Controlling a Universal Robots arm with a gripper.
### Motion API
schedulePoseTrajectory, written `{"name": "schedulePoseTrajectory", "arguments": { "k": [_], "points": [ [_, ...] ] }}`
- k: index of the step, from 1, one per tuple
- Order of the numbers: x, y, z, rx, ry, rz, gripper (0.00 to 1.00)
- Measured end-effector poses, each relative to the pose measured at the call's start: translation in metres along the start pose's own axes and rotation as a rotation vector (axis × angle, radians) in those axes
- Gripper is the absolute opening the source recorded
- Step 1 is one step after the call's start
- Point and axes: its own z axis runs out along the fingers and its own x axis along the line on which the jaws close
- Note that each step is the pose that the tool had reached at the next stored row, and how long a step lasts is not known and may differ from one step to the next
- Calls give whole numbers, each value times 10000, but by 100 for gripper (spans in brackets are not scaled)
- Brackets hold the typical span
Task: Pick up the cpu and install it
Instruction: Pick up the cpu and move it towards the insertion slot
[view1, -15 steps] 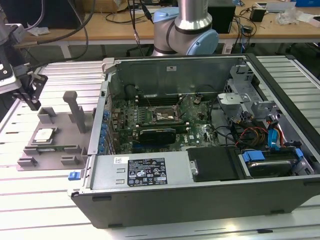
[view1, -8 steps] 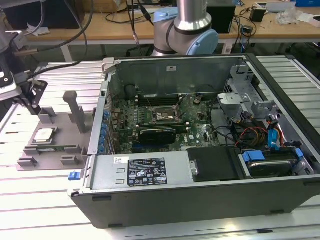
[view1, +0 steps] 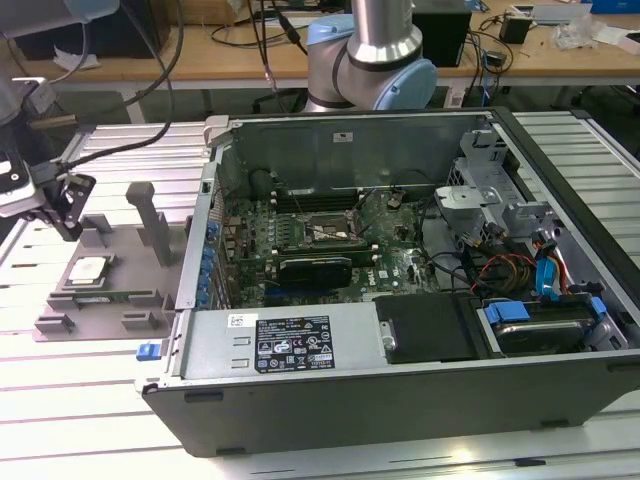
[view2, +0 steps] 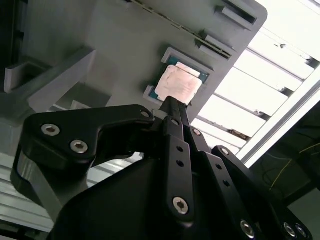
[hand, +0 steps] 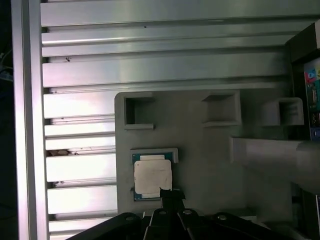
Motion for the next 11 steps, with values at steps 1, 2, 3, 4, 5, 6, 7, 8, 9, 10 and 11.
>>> {"name": "schedulePoseTrajectory", "arguments": {
  "k": [1,2,3,4,5,6,7,8,9,10,11],
  "points": [
    [2,-6,17,0,0,1,11],
    [6,-13,42,2,2,2,11],
    [8,-20,64,1,2,1,11],
    [15,-27,99,1,1,1,11],
    [19,-30,124,1,2,1,11],
    [23,-31,144,2,2,0,11],
    [29,-32,168,2,2,0,11],
    [35,-34,186,2,2,0,11],
    [54,-37,229,3,3,1,11],
    [75,-39,259,3,3,1,11],
    [86,-40,276,1,1,1,11]
  ]
}}
